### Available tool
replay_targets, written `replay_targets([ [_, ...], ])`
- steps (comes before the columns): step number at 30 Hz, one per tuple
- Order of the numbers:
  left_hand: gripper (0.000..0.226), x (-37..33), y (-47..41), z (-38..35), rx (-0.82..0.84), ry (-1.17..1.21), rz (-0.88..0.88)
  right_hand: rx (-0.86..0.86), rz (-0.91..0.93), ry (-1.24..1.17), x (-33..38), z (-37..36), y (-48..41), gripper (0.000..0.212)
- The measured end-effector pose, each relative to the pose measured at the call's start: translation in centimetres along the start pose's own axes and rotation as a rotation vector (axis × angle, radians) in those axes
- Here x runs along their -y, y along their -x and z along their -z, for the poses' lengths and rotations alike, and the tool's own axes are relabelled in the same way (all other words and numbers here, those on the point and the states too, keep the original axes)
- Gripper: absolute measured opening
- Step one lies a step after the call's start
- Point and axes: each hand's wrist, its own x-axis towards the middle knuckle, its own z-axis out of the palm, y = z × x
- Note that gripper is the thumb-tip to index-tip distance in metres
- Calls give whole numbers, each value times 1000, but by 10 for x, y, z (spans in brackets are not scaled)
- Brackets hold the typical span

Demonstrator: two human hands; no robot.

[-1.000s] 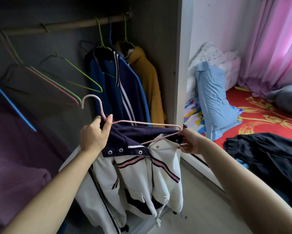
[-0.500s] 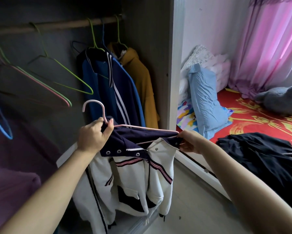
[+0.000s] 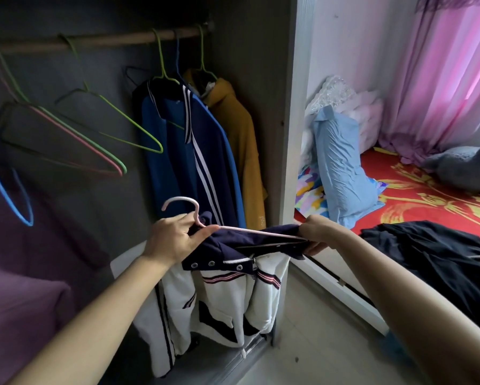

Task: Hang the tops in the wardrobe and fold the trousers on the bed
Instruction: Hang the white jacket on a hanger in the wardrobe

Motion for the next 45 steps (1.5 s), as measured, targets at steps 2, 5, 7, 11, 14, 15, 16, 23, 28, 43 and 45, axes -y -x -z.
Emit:
replay_targets([
  [2, 57, 4, 3, 1, -27, 45, 94, 33, 6, -131, -7, 1, -7, 26],
  [5, 59, 11, 8, 5, -42, 75, 201, 56, 55, -342, -14, -5, -12, 26],
  [7, 62, 10, 11, 5, -51, 40, 193, -26, 115, -376, -14, -14, -15, 24],
  [11, 54, -7, 12, 4, -79, -54, 108, -326, 264, -30, -14, -23, -18, 16],
  [14, 49, -27, 11, -4, -83, -147, -10, -419, 311, 230, -14, -19, -16, 10],
  [15, 49, -32, 9, -5, -68, -166, -31, -411, 300, 223, -14, -17, -16, 10],
  [16, 49, -36, 7, -6, -49, -177, -36, -400, 280, 172, -14, -14, -16, 9],
  [23, 57, -25, -2, 7, 130, 25, 169, -322, 318, -91, -10, -10, -11, 14],
  [28, 53, -31, -5, 9, 106, -8, 76, -382, 396, 21, -13, -17, -5, 15],
  [43, 46, -74, 13, -15, 268, -248, 13, -469, 555, 72, -1, -43, 11, 23],
  [45, 40, -91, 26, -32, 435, -272, -3, -362, 654, 27, 18, -62, 21, 23],
])
